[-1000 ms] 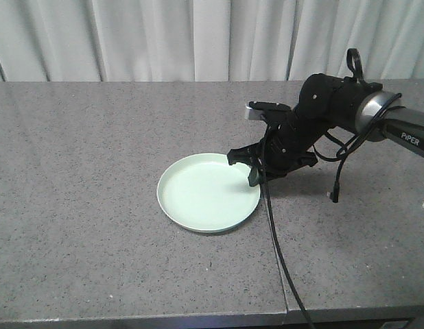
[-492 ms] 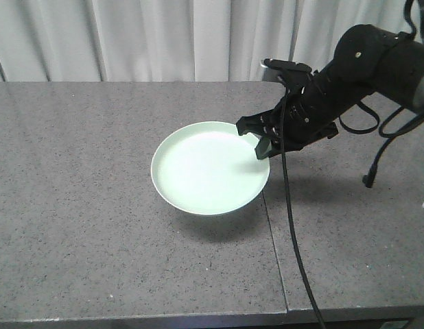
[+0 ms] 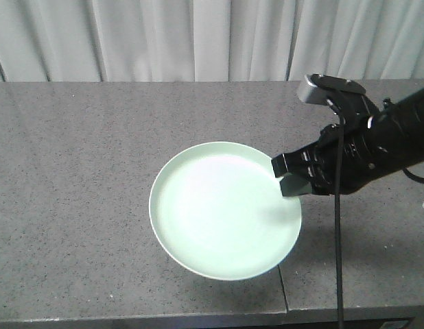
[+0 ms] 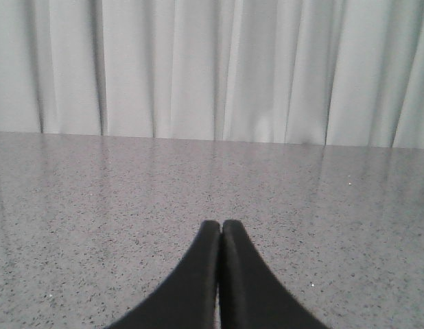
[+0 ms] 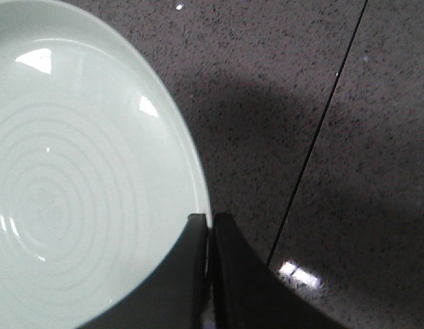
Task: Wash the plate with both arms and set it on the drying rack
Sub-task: 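Grip the plate rim with the right gripper and lift it toward the robot, then hold the plate in the right gripper while the base turns away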
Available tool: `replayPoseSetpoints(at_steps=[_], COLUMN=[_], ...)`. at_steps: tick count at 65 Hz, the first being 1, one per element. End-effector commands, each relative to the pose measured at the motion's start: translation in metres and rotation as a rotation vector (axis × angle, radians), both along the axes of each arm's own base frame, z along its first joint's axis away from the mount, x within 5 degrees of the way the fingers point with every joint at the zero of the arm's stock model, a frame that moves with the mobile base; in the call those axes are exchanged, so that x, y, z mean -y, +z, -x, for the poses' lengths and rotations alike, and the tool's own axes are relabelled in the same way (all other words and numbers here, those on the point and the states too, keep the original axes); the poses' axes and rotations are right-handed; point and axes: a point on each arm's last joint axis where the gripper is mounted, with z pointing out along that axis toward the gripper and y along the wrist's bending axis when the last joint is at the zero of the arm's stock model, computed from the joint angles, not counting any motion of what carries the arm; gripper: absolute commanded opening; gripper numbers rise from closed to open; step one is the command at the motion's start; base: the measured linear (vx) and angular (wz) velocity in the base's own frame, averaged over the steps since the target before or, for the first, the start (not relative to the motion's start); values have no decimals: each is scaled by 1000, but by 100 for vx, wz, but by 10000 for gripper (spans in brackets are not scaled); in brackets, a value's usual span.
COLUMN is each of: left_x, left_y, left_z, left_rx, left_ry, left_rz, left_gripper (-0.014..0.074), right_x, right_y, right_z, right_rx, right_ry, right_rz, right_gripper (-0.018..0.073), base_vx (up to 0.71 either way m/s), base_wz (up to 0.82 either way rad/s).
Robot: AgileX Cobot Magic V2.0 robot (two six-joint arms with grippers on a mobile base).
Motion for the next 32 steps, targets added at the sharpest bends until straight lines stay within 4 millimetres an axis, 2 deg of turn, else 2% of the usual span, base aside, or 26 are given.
replayPoseSetpoints(at_steps=[1, 18, 32], left_x=[0, 0, 0], left_y=[19, 19, 19], left_z=[4, 4, 4], left_rx=[124, 124, 124], left_ry=[1, 1, 1], left_rz=[16, 16, 16], left_gripper=[-6, -6, -6], right_x=[2, 10, 14], right_y=[15, -3, -10], right_z=[19, 60, 75], right_rx=[82, 54, 46], right_ry=[-1, 19, 27], right_rz=[-70, -102, -97], right_gripper=[-8, -8, -8], base_vx=[0, 0, 0], base_wz=[0, 0, 0])
